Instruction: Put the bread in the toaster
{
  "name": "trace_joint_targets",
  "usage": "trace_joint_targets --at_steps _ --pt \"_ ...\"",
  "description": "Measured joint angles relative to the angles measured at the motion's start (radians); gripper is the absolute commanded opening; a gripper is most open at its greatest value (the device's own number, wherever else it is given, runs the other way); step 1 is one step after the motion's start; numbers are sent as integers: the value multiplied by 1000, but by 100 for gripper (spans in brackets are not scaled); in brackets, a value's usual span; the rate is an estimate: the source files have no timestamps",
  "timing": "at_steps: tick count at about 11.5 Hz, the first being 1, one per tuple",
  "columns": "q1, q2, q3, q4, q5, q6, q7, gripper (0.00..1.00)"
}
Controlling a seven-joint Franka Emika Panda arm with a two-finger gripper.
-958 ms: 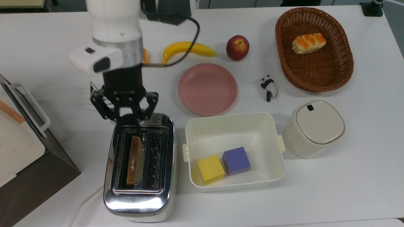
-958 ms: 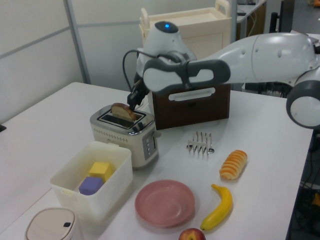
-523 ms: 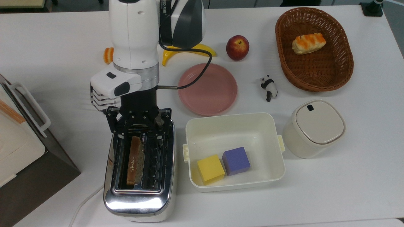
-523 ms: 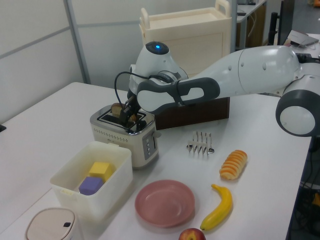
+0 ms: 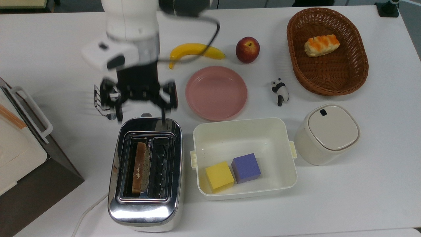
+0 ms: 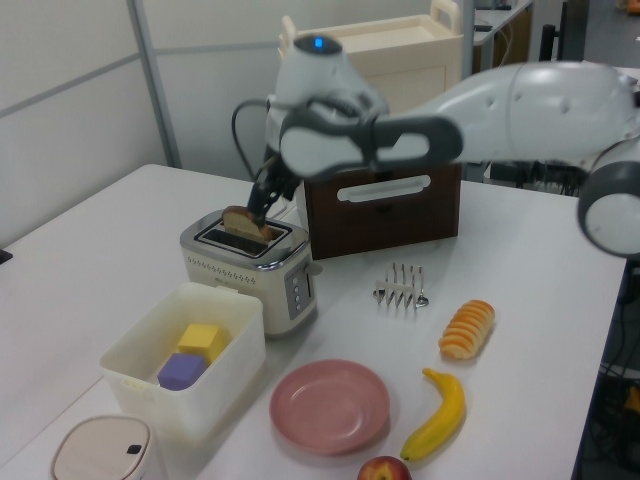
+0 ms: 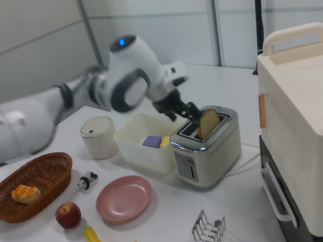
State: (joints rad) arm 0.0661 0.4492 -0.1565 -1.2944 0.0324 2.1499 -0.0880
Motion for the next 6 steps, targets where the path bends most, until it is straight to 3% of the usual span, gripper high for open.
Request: trace_joint_targets --at_steps 4,6 --pt "0 -205 0 -23 -2 -507 0 100" --pt "0 -269 0 -81 -2 -600 1 100"
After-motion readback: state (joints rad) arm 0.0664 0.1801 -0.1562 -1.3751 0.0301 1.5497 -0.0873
